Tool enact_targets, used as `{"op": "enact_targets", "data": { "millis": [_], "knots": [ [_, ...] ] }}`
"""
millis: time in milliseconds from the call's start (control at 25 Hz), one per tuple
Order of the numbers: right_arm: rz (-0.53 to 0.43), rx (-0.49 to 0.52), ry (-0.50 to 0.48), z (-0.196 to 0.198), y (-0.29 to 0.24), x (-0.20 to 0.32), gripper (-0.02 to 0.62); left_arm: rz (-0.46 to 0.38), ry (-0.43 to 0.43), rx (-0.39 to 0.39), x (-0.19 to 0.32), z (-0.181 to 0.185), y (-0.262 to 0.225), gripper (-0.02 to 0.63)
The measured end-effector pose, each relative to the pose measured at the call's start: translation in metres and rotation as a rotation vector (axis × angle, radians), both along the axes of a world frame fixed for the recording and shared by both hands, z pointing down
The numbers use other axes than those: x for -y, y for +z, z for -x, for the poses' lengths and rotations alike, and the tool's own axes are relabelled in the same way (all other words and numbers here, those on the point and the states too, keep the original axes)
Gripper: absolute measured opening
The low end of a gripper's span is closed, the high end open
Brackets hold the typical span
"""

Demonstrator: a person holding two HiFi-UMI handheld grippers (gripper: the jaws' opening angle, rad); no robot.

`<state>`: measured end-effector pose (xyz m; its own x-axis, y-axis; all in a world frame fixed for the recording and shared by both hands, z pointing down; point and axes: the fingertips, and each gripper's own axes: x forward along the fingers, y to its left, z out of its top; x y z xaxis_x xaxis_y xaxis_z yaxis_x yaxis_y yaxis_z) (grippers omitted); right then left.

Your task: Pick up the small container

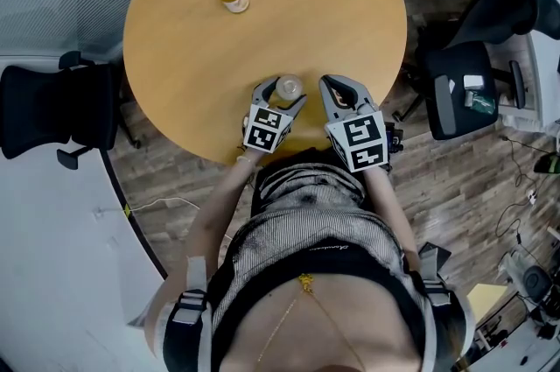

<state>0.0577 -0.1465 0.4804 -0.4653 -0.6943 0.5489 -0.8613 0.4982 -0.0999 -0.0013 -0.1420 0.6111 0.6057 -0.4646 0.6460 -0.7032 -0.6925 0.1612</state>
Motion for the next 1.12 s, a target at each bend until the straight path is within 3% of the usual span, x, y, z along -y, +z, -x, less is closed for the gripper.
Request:
{"op": "enact_targets", "data": {
  "millis": [1120],
  "knots": [
    [0.017, -0.016, -0.031, 0.003, 0.008, -0.003, 0.021, -0.028, -0.006, -0.049, 0.003, 0.007, -0.085, 0.344]
  ]
}}
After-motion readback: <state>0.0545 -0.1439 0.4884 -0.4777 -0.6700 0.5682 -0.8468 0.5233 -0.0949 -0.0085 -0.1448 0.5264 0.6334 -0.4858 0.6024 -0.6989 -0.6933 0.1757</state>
